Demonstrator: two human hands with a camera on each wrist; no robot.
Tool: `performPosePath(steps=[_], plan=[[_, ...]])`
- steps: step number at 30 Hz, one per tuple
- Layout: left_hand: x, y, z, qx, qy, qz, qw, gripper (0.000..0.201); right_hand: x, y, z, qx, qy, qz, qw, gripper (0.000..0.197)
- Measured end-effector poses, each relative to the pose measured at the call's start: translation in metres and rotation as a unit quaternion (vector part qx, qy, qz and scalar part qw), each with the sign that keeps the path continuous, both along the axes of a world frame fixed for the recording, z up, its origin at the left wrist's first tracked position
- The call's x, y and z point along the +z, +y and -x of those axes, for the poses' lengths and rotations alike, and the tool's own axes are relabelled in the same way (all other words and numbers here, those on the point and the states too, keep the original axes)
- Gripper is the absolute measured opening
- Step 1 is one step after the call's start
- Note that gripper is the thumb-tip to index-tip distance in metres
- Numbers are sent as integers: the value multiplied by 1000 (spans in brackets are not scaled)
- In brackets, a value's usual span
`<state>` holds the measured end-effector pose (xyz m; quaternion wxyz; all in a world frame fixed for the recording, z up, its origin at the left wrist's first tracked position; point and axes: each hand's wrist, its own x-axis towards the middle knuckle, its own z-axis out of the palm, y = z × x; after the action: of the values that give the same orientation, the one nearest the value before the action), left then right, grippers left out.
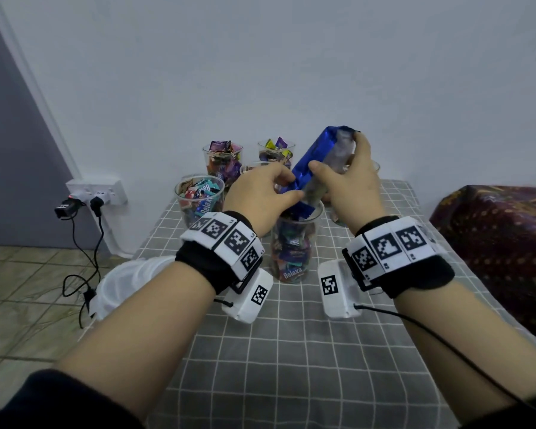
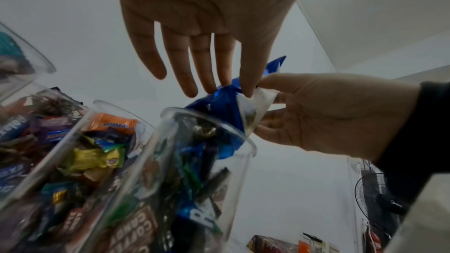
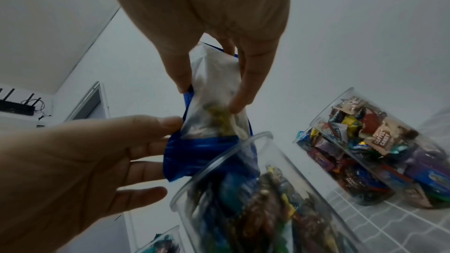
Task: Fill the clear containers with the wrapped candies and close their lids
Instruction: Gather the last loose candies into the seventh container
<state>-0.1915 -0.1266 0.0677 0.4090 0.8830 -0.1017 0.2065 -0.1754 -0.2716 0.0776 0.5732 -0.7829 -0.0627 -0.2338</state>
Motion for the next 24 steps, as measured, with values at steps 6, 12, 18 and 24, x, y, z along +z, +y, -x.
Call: performPosePath(steps=[6, 12, 18, 24], plan=[[-7, 3, -4, 29, -14, 9, 999, 13, 1, 3, -3, 19, 7, 14, 1000, 82], [-14, 9, -8, 65, -17, 62, 996, 6, -4, -1, -11, 24, 53, -53, 997, 68], [-17, 7, -9, 73, -28, 105, 991, 5, -21, -12, -24, 23, 124, 3, 992, 48], [-13, 7, -18, 79, -42, 164, 982, 7, -10, -12, -17, 54, 98, 6, 994, 25]])
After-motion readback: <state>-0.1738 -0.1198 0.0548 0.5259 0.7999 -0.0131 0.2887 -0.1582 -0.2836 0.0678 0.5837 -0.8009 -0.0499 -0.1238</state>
